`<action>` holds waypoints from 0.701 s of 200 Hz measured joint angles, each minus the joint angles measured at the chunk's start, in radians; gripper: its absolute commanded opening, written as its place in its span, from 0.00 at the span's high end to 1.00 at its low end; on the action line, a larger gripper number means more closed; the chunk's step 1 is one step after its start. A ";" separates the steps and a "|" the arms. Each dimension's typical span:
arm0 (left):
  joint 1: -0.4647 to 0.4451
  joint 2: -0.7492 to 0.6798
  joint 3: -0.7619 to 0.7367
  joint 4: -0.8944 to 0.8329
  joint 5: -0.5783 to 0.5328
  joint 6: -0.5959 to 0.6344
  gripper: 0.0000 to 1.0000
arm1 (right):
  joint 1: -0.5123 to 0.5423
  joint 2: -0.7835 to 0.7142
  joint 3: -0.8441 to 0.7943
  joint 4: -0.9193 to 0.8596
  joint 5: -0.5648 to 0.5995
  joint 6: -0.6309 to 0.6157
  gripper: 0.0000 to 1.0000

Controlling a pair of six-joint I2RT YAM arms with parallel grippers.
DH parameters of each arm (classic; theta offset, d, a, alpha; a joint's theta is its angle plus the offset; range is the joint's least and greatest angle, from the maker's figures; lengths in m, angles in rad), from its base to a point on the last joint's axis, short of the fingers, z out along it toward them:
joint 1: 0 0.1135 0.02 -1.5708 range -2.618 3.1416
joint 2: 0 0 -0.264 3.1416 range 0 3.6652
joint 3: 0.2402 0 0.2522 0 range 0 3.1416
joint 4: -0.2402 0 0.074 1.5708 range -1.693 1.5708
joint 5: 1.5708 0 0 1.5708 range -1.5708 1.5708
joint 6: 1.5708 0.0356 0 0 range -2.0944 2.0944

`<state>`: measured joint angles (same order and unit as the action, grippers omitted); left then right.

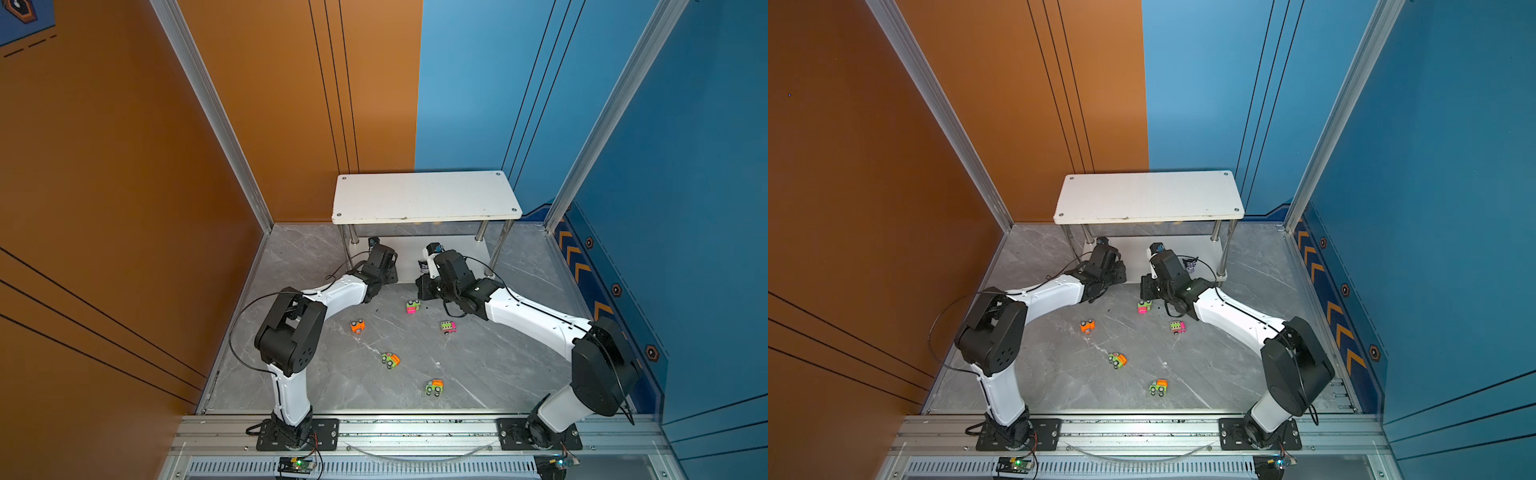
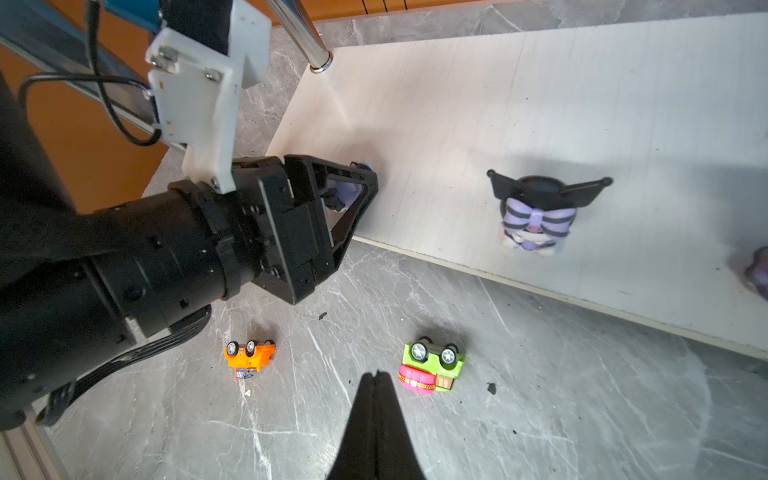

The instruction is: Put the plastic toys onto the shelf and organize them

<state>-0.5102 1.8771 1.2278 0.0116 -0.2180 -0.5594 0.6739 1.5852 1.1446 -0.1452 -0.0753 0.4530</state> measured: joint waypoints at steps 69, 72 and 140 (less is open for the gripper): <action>-0.022 0.023 0.034 -0.013 -0.007 0.000 0.80 | -0.011 -0.018 -0.024 0.008 0.000 0.000 0.97; -0.023 0.023 0.035 -0.015 -0.008 -0.001 0.80 | -0.012 -0.019 -0.026 0.008 0.000 0.000 0.97; -0.034 0.023 0.048 -0.054 -0.037 -0.018 0.71 | -0.020 -0.028 -0.050 0.012 -0.003 0.000 0.97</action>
<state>-0.5446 1.9003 1.2762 -0.0422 -0.2550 -0.5777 0.6540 1.5570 1.0950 -0.1329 -0.0780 0.4530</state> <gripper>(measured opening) 0.482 0.047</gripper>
